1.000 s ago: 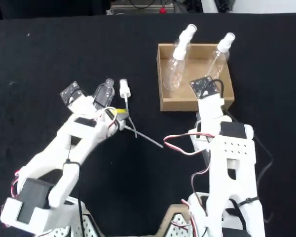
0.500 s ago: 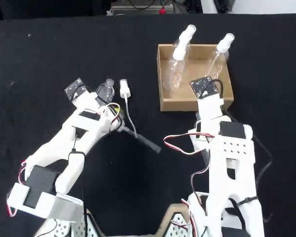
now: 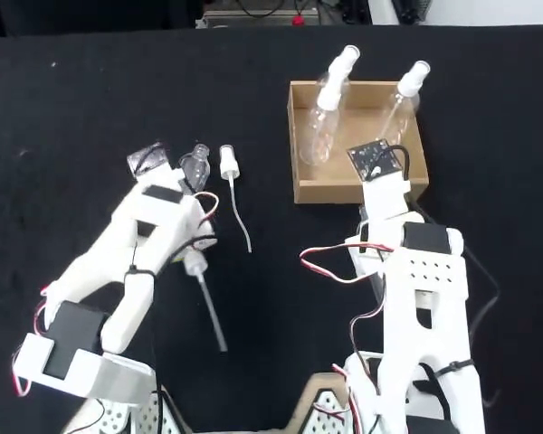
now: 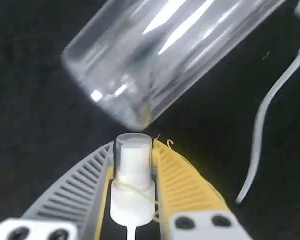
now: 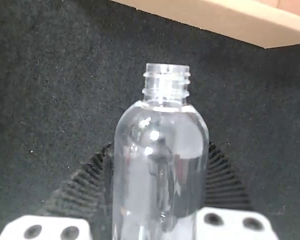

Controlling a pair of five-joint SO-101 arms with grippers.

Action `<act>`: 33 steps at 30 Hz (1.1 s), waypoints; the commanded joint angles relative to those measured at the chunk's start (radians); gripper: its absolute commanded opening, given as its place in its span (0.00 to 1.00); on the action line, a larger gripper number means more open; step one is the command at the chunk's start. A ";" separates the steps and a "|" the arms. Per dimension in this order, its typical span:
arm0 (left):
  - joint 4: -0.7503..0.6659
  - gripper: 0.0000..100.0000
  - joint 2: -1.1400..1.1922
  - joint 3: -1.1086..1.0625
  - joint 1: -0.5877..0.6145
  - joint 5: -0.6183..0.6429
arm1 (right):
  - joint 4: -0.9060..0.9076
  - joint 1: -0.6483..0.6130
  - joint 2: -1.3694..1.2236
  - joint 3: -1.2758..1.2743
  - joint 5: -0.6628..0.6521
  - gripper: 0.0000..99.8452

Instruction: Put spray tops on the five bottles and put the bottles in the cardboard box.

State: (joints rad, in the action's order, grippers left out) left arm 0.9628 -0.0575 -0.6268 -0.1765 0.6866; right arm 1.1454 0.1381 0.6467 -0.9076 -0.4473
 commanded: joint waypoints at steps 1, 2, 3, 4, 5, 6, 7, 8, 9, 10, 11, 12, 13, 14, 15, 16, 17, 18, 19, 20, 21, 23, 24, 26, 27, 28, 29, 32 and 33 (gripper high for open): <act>0.339 0.09 -0.006 0.220 0.065 -0.192 | -0.020 0.006 0.033 0.004 -0.002 0.18; 0.404 0.09 -0.006 0.262 0.088 -0.245 | -0.020 0.005 0.033 0.004 -0.002 0.18; 0.465 0.09 -0.005 0.303 0.113 -0.304 | -0.020 0.005 0.031 0.004 -0.002 0.18; 0.520 0.09 -0.005 0.337 0.137 -0.367 | -0.020 0.005 0.031 0.004 -0.002 0.18; 0.568 0.09 -0.005 0.366 0.165 -0.433 | -0.018 0.005 0.031 0.002 -0.002 0.18; 0.606 0.09 -0.005 0.387 0.199 -0.506 | -0.018 0.005 0.031 0.002 -0.002 0.18; 0.638 0.09 -0.003 0.407 0.242 -0.588 | -0.018 0.003 0.031 0.002 -0.002 0.18; 0.661 0.09 0.003 0.420 0.289 -0.674 | -0.018 -0.005 0.033 0.002 -0.002 0.18; 0.671 0.09 0.006 0.432 0.341 -0.767 | -0.018 -0.020 0.036 0.002 0.000 0.18; 0.663 0.09 0.006 0.435 0.397 -0.856 | -0.018 -0.040 0.036 0.001 0.000 0.18; 0.641 0.09 0.006 0.435 0.450 -0.930 | -0.020 -0.064 0.036 -0.004 0.008 0.18; 0.614 0.09 0.006 0.433 0.504 -0.991 | -0.026 -0.092 0.038 -0.012 0.028 0.18; 0.582 0.09 0.006 0.430 0.556 -1.043 | -0.043 -0.120 0.038 -0.022 0.051 0.18; 0.549 0.09 0.006 0.429 0.608 -1.091 | -0.066 -0.149 0.038 -0.039 0.075 0.18; 0.514 0.09 0.006 0.429 0.662 -1.138 | -0.097 -0.173 0.038 -0.058 0.097 0.18; 0.470 0.09 0.006 0.429 0.714 -1.188 | -0.130 -0.196 0.038 -0.082 0.115 0.18; 0.423 0.09 0.008 0.420 0.765 -1.235 | -0.163 -0.216 0.038 -0.107 0.137 0.18; 0.370 0.09 0.008 0.403 0.812 -1.287 | -0.193 -0.233 0.038 -0.133 0.157 0.18; 0.315 0.09 0.008 0.381 0.858 -1.339 | -0.224 -0.250 0.038 -0.159 0.178 0.18; 0.258 0.09 0.008 0.354 0.903 -1.387 | -0.256 -0.264 0.038 -0.186 0.198 0.18; 0.210 0.09 0.008 0.323 0.941 -1.424 | -0.287 -0.272 0.038 -0.211 0.213 0.18; 0.135 0.09 0.008 0.254 1.001 -1.467 | -0.341 -0.273 0.038 -0.249 0.227 0.18; 0.106 0.09 0.008 0.220 1.023 -1.476 | -0.362 -0.272 0.038 -0.263 0.229 0.18; 0.064 0.09 0.008 0.166 1.047 -1.481 | -0.390 -0.272 0.038 -0.289 0.233 0.17; 0.049 0.11 0.008 0.143 1.053 -1.485 | -0.400 -0.272 0.038 -0.302 0.233 0.17; 0.037 0.13 0.008 0.124 1.053 -1.491 | -0.411 -0.272 0.038 -0.314 0.233 0.17; 0.034 0.16 0.008 0.105 1.055 -1.491 | -0.422 -0.272 0.038 -0.326 0.233 0.17; 0.035 0.26 0.006 0.093 1.053 -1.491 | -0.427 -0.272 0.038 -0.341 0.233 0.18; 0.035 0.28 0.006 0.104 1.053 -1.491 | -0.425 -0.270 0.038 -0.341 0.233 0.18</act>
State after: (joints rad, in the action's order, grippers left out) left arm 1.0150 -0.0453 -0.5393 0.8684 -0.7971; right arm 0.7449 -0.1166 0.6467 -1.2543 -0.2232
